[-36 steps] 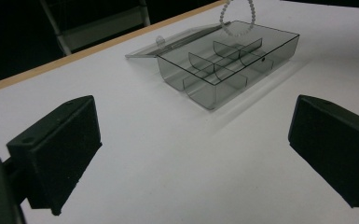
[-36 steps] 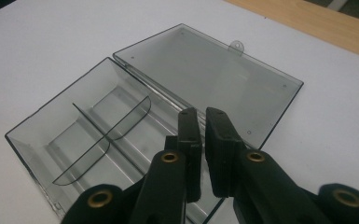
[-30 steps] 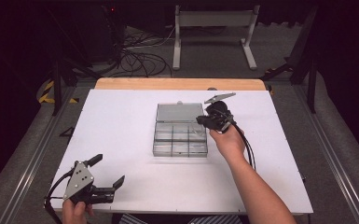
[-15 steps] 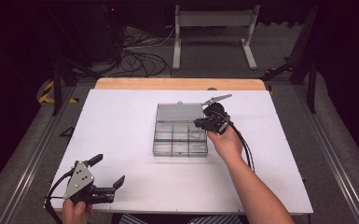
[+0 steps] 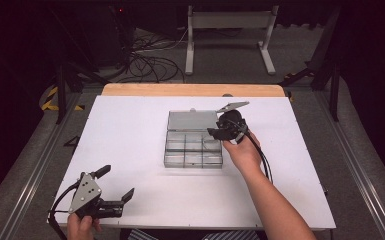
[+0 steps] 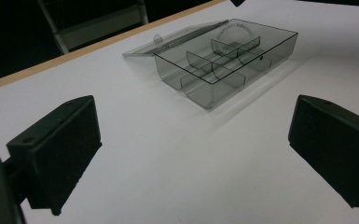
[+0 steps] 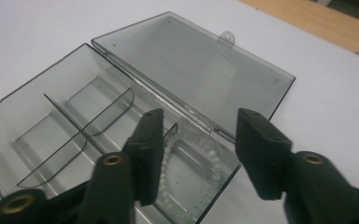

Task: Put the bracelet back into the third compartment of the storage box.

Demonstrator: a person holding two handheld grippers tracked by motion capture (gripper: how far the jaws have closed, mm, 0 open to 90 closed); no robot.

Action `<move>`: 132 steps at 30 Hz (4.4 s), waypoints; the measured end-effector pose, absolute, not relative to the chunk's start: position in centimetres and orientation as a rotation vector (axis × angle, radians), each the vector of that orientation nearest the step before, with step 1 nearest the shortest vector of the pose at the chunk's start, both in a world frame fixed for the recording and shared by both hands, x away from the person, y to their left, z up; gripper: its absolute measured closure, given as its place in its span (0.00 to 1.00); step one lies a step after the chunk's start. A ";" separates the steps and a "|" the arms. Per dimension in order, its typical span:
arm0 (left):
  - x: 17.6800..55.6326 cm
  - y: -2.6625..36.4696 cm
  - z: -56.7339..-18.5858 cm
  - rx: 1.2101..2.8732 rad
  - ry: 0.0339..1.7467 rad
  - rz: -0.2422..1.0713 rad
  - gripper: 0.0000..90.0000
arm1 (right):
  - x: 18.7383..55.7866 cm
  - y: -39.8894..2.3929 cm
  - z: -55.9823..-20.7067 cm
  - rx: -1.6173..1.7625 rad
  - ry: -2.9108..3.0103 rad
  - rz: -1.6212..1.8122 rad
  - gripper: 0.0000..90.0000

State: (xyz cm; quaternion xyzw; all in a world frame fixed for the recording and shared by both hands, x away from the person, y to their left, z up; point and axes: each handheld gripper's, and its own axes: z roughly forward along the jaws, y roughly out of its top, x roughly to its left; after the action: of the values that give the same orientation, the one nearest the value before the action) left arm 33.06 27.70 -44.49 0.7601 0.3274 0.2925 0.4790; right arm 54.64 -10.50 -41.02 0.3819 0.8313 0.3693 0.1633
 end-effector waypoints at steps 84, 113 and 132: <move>33.0 27.6 -44.6 1.854 0.809 0.716 0.03 | 42.5 -20.7 -39.8 0.799 2.238 1.447 0.00; 33.0 27.5 -44.7 1.861 0.790 0.715 0.03 | 40.8 -24.5 -46.4 0.875 2.272 1.375 0.00; 33.0 27.6 -44.7 1.875 0.792 0.733 0.03 | 40.3 -25.4 -48.7 0.987 2.297 1.314 0.00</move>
State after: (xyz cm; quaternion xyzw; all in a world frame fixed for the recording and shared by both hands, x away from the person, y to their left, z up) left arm 33.04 27.55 -44.69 0.7650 0.3233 0.2989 0.4700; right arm 40.27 -25.36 -48.73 0.3450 0.8032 0.4593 0.1579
